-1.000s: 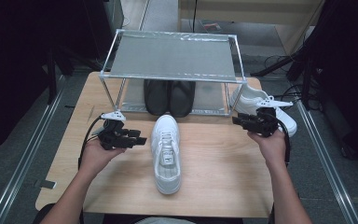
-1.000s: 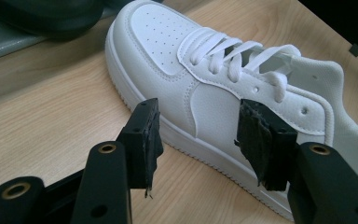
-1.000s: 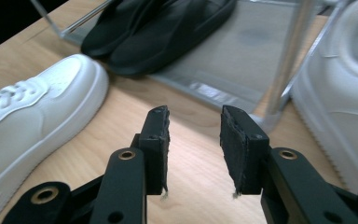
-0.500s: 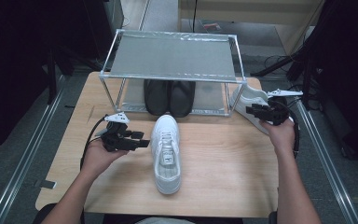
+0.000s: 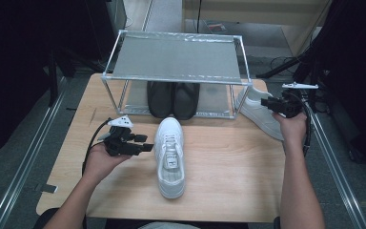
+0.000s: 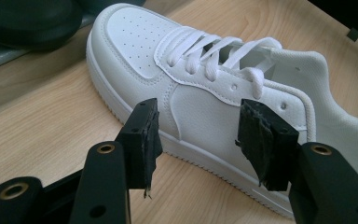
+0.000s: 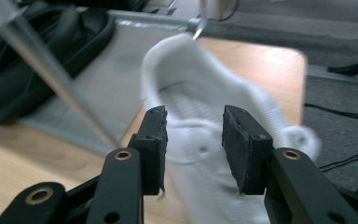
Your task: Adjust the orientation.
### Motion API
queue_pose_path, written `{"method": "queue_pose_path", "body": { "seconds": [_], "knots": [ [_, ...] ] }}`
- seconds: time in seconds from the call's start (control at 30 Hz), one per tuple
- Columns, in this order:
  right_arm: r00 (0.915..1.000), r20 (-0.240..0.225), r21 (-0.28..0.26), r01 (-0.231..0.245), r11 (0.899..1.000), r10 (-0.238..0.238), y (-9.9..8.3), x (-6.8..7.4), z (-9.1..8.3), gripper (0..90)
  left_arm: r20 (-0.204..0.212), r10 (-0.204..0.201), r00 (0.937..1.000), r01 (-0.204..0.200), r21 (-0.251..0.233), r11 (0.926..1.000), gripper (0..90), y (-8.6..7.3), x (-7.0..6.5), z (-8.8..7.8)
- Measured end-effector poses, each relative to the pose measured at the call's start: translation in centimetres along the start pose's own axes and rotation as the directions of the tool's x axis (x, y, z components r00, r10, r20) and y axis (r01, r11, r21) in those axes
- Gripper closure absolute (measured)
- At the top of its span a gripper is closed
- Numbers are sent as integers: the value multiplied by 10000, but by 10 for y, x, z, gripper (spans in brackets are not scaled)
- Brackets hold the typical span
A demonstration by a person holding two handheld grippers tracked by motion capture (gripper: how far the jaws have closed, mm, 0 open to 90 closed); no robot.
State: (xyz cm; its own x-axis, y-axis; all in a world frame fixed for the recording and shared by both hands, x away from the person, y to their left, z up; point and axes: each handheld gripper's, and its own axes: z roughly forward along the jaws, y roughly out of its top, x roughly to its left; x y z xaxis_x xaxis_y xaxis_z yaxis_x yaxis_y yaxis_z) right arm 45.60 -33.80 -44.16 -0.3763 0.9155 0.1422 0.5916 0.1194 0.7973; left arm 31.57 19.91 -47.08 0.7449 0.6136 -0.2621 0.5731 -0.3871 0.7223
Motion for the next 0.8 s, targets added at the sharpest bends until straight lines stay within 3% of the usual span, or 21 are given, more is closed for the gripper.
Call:
{"method": "queue_pose_path", "body": {
  "seconds": [0.07, 0.23, 0.47, 0.57, 0.8],
  "knots": [
    [9997, -77, -90, -211, 9997, 211, 1, -4, 0, 609, -40, 16, 10000, -16, 30, 10000, 483, 0, 0, 1],
    [9997, 14, 502, -230, 9985, 230, -4, -7, 15, 553, -63, 32, 10000, -31, 46, 10000, 483, 0, 0, 0],
    [9998, -138, 590, -131, 9982, 140, -10, -8, 26, 472, -27, 38, 10000, -38, 108, 9999, 482, 0, -1, 2],
    [9998, -148, 712, 172, 9973, -162, -14, -7, 33, 423, -11, 63, 10000, -63, 130, 9999, 482, 0, -2, 3],
    [9991, -419, 325, -25, 9995, 38, -21, -11, 33, 489, -18, 64, 10000, -64, 164, 9998, 481, 0, -2, 4]
  ]
}}
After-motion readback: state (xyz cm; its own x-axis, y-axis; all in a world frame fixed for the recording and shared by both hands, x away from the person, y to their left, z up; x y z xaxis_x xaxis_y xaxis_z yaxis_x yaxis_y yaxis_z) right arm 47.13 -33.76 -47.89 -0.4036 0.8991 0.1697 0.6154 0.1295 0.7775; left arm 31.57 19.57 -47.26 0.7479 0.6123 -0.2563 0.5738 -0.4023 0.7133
